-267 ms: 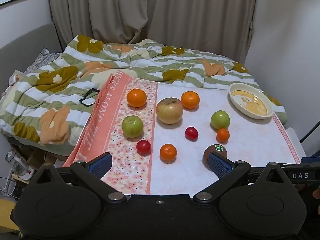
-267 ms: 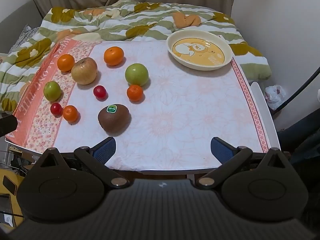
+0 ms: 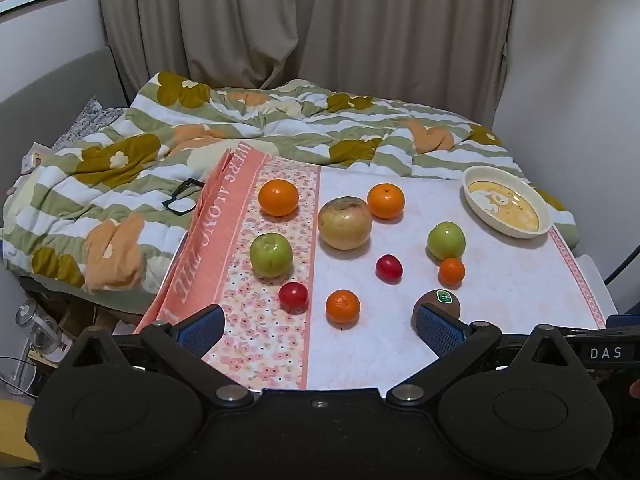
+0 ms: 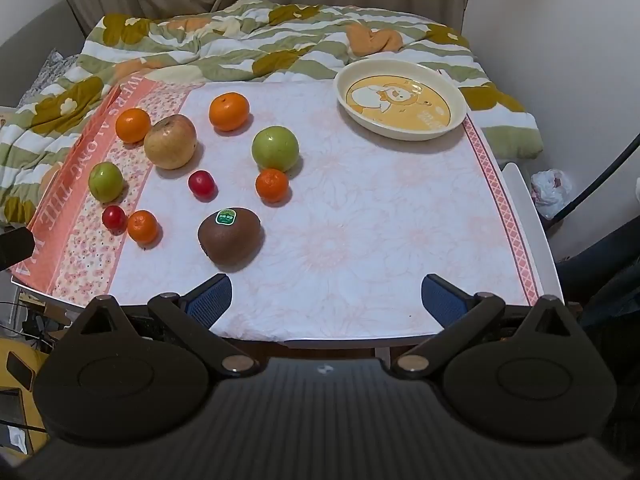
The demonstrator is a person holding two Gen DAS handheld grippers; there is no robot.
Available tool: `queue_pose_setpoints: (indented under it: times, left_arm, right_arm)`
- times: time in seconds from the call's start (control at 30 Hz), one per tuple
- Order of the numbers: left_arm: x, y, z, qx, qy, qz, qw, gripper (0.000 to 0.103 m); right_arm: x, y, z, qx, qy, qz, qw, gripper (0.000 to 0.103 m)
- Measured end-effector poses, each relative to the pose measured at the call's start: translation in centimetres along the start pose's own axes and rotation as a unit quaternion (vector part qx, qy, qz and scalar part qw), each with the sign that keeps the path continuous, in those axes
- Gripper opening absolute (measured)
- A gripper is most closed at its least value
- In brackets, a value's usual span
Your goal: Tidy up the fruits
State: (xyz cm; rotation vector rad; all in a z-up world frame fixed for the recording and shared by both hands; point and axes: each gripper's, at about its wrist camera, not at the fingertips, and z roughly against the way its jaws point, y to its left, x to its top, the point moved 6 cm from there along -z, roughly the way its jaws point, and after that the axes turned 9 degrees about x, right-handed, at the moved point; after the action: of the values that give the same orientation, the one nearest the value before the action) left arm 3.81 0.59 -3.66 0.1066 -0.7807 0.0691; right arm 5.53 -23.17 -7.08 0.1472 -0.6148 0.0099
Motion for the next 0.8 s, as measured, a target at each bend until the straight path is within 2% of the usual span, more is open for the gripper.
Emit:
queue_pose_setpoints:
  times: [0.8]
  left_arm:
    - [0.6,-0.1,-1.3,0.02,0.003,-0.013,0.9997,0.103]
  right_arm:
    - [0.5,-0.2,-0.6,0.004,0.004,0.0,1.0,0.103]
